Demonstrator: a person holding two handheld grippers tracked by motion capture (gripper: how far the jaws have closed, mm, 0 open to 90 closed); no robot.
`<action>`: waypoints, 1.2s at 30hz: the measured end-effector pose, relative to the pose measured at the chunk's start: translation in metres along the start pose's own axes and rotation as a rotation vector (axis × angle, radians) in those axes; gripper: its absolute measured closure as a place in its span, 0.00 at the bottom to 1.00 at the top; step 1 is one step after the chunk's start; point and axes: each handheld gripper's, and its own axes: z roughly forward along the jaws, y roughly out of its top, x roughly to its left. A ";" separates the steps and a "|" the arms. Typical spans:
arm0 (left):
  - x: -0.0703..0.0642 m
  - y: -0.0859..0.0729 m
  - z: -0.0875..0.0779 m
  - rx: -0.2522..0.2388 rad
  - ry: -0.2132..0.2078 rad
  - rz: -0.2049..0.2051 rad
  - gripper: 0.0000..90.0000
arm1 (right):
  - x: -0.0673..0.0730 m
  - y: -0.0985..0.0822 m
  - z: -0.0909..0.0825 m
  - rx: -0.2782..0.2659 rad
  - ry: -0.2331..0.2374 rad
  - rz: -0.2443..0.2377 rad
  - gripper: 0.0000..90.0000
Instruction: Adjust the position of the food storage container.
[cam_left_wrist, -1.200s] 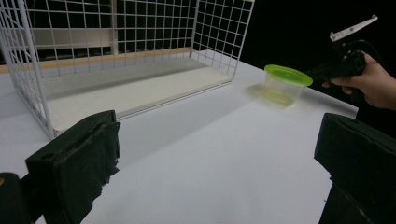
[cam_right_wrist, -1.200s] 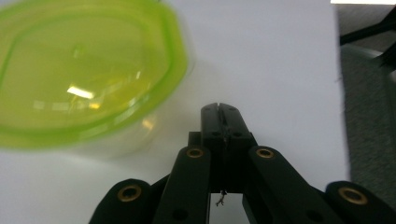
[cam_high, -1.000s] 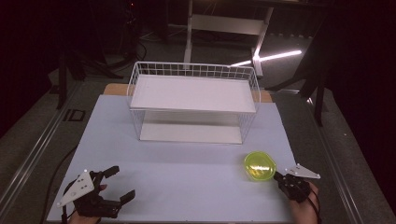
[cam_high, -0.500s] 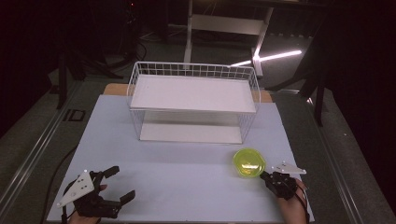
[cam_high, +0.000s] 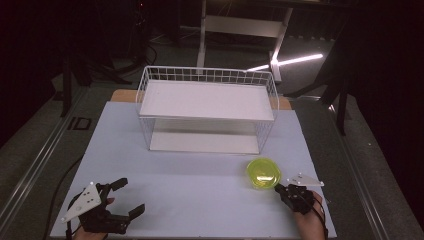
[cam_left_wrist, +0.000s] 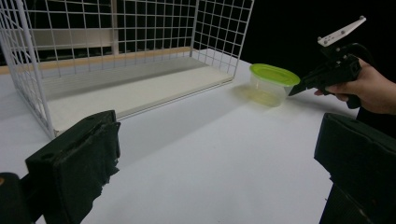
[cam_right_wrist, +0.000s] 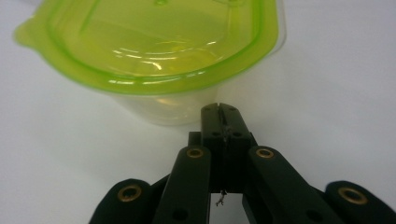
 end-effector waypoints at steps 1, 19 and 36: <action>0.000 0.000 0.000 -0.001 0.000 -0.001 0.01 | 0.004 0.003 0.002 0.000 0.018 -0.005 1.00; 0.000 0.000 -0.002 -0.003 0.001 0.001 0.01 | 0.025 0.019 0.024 0.042 0.053 -0.055 1.00; 0.000 -0.001 -0.001 0.006 0.003 0.001 0.01 | 0.015 0.046 0.048 0.007 0.045 0.009 1.00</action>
